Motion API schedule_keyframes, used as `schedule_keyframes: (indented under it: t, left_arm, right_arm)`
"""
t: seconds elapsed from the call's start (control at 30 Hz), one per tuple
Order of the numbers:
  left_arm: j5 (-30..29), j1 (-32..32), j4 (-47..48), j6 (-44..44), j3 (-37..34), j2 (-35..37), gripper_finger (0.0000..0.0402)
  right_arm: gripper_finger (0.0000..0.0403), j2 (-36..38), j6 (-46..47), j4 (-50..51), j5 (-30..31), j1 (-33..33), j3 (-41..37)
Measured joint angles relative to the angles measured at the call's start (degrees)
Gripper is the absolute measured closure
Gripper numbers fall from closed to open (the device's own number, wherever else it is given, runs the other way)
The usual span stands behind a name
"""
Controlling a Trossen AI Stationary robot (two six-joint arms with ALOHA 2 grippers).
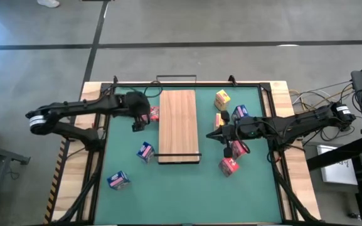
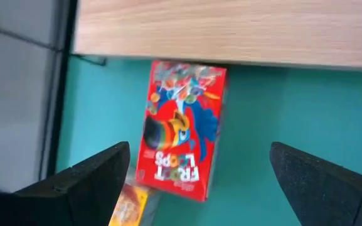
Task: Stack cereal on shelf
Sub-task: Put the top red cereal box on the shelf
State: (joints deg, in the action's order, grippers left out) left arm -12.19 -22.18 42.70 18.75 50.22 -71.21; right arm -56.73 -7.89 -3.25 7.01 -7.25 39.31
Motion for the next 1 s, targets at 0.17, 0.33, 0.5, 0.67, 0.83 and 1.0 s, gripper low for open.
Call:
schedule_keyframes:
  t: [0.17, 0.33, 0.5, 0.67, 0.83, 1.0]
  left_arm:
    - [6.0, -8.5, -0.6, 4.8, -0.2, -3.8, 0.0035]
    - [7.2, -12.7, -4.8, 7.4, -0.2, -6.9, 0.0035]
    - [7.2, -13.0, -3.6, 8.7, 1.3, -9.0, 0.0035]
    - [7.2, -13.0, -2.1, 8.6, 1.6, -9.8, 0.0021]
    - [3.3, -12.9, -3.4, 6.6, 1.6, -9.7, 0.0012]
    - [0.6, -13.0, -1.3, 5.5, 2.2, -9.8, 0.0035]
  right_arm:
    - [0.0394, 0.0, -0.3, 0.0, 0.0, 0.0, 0.0]
    - [0.0394, 0.0, -0.3, 0.6, 0.0, 0.0, 0.0]
    - [0.0394, 0.0, -0.3, 1.2, 0.1, 0.0, 0.0]
    - [0.0394, 0.0, -0.6, 1.3, 0.1, 0.0, 0.0]
    - [0.0394, 0.0, -0.7, 1.3, 0.4, 0.0, 0.0]
    - [0.0394, 0.0, -0.7, 1.2, 0.6, 0.0, 0.0]
